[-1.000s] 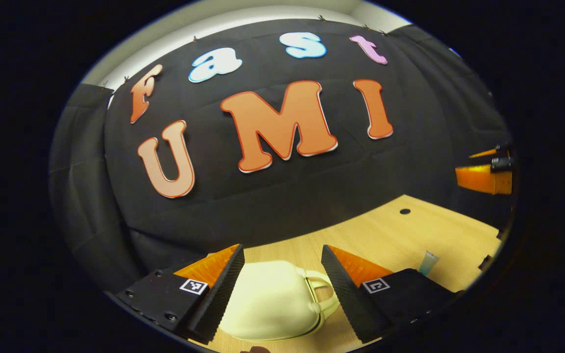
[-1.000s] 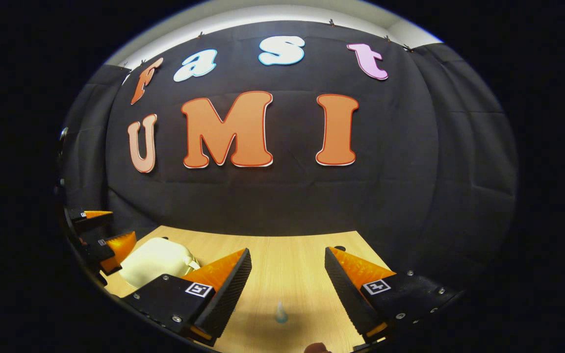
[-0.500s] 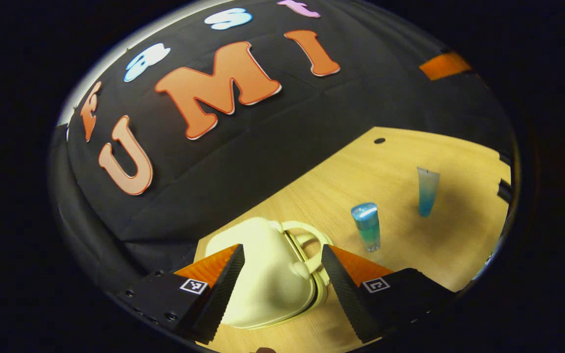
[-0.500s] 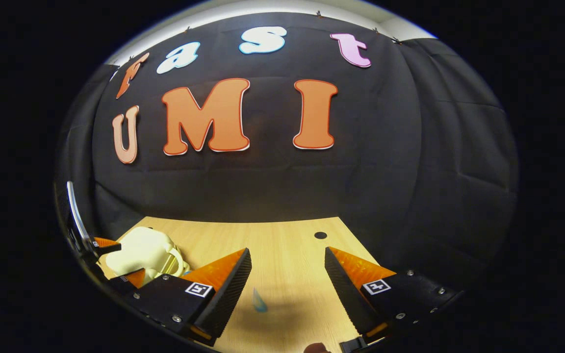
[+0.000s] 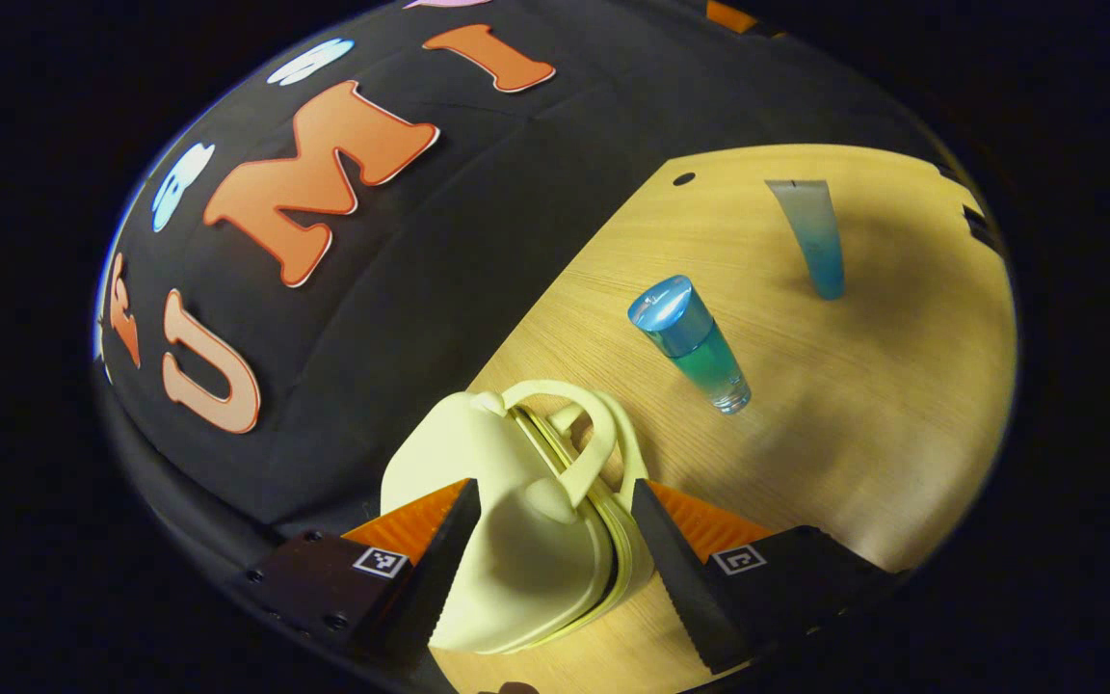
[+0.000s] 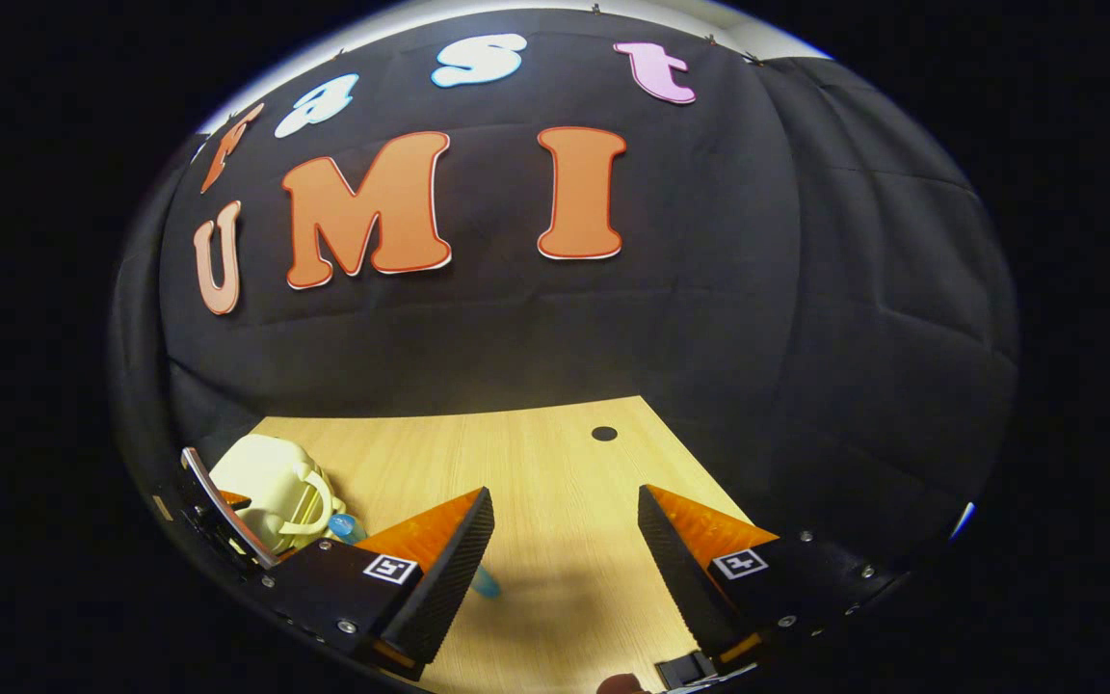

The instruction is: First open the suitcase, pack the skin care products into it, and then close the suitcase.

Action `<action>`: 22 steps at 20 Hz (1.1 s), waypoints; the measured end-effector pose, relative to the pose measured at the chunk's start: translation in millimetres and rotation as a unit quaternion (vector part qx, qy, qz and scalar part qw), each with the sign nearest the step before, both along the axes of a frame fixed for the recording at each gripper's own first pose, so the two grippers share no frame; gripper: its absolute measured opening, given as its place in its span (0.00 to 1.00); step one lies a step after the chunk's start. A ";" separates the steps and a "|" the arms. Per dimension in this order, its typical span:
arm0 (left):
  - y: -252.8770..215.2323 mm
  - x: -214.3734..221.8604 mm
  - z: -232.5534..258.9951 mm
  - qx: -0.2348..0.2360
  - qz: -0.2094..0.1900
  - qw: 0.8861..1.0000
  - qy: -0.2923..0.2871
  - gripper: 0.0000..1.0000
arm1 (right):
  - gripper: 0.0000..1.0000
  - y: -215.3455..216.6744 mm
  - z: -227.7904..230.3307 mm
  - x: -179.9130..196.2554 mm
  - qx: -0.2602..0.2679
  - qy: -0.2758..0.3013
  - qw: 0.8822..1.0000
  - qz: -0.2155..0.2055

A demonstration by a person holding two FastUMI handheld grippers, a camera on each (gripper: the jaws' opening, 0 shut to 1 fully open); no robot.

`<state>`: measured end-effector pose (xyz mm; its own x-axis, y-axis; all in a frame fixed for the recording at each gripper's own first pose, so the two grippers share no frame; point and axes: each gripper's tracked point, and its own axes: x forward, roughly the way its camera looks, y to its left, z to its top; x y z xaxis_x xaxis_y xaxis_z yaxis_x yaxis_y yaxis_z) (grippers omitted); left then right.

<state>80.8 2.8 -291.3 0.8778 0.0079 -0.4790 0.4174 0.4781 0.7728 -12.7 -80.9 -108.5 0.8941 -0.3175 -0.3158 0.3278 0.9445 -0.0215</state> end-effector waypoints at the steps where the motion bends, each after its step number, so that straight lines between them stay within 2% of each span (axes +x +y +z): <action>1: -3.4 3.6 -2.7 0.004 -0.004 1.000 0.003 0.98 | 0.95 -3.8 -1.7 -0.8 0.001 0.003 1.000 -0.005; 8: -8.7 38.3 -13.9 0.057 -0.027 0.998 0.000 0.98 | 0.96 -30.4 -11.4 -6.2 0.004 0.014 0.999 -0.034; 13: -13.1 50.4 -33.6 0.077 -0.036 0.996 0.029 0.97 | 0.96 -44.4 -17.6 -7.3 0.009 0.022 0.998 -0.054; 14: -12.9 53.0 -35.5 0.082 -0.037 0.995 0.032 1.00 | 0.96 -46.7 -17.8 -6.3 0.010 0.023 0.998 -0.058; 15: -13.4 55.1 -38.6 0.089 -0.038 0.995 0.037 0.96 | 0.95 -47.3 -18.2 -5.4 0.011 0.024 0.998 -0.060; 16: -13.8 55.1 -41.0 0.092 -0.037 0.994 0.041 0.67 | 0.96 -47.7 -18.7 -5.0 0.012 0.024 0.998 -0.061; 19: -15.6 52.4 -44.6 0.105 -0.032 0.993 0.050 0.32 | 0.95 -47.0 -17.7 -2.3 0.013 0.025 0.998 -0.059; 20: -17.1 56.0 -42.9 0.102 -0.035 0.993 0.037 0.18 | 0.96 -45.4 -16.5 -0.8 0.012 0.024 0.998 -0.057; 22: -20.2 52.9 -40.4 0.097 -0.041 0.993 0.046 0.09 | 0.95 -42.7 -14.6 3.0 0.009 0.023 0.998 -0.052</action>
<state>133.7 -17.3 -331.7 0.8315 0.0375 -0.5542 0.5225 0.2857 0.8033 -9.7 -123.6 -123.1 0.8410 -0.4021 -0.3620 0.4232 0.9058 -0.0230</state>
